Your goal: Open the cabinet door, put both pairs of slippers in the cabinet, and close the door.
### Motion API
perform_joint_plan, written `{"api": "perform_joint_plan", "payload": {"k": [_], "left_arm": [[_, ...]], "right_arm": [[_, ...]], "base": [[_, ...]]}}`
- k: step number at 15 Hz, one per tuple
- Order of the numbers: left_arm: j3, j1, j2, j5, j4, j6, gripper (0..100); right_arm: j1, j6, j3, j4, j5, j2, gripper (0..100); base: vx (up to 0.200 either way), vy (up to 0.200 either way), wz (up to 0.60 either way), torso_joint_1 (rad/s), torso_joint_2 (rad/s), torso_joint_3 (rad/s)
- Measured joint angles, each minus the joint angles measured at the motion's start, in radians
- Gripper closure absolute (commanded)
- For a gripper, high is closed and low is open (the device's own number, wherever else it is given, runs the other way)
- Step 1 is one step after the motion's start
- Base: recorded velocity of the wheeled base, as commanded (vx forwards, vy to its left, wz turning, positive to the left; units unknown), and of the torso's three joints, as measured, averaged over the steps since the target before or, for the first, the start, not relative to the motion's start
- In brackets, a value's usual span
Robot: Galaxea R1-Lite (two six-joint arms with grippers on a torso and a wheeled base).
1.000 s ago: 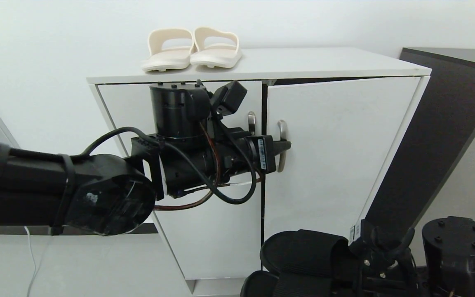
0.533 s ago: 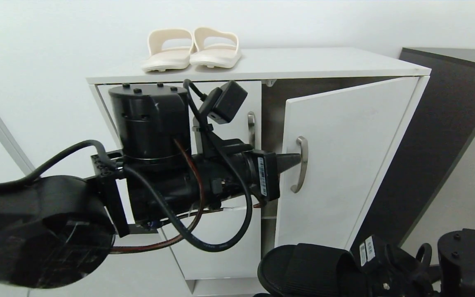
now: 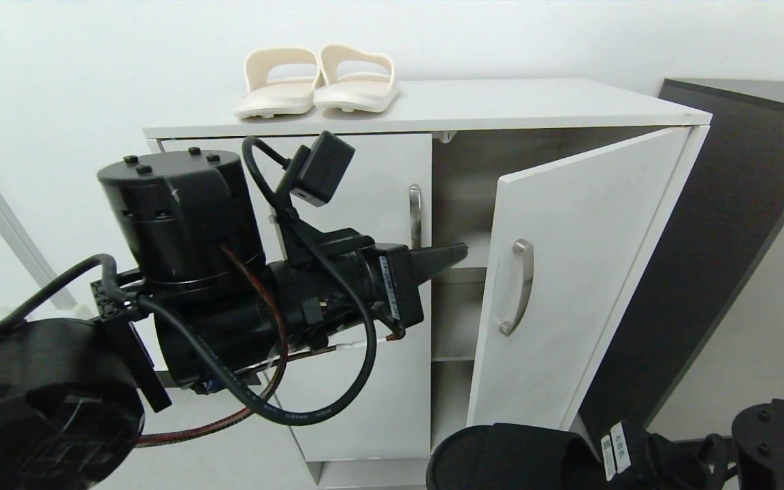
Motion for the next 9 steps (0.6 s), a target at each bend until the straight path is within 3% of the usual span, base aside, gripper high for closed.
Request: {"api": "perform_joint_plan", "payload": {"k": [4,7,9], "left_arm": [[-0.124,0.026,0.113,-0.023,-0.008,-0.044,100],[-0.186,0.029,0.191,-0.024,-0.017,-0.057,100],[-0.193,0.029,0.213,-0.022,-0.018,-0.077,100]], "right_arm": [[0.003,-0.031,0.025,0.0,0.0,-0.001,100],[0.006,-0.035,0.033,0.0,0.001,0.0,100],[0.008,-0.034,0.033,0.0,0.001,0.003,100]], "base": [[0.0,0.0,0.0,0.0,0.0,0.0],[0.0,0.0,0.0,0.0,0.0,0.0],[-0.2,0.0,0.0,0.005,0.0,0.0]]}}
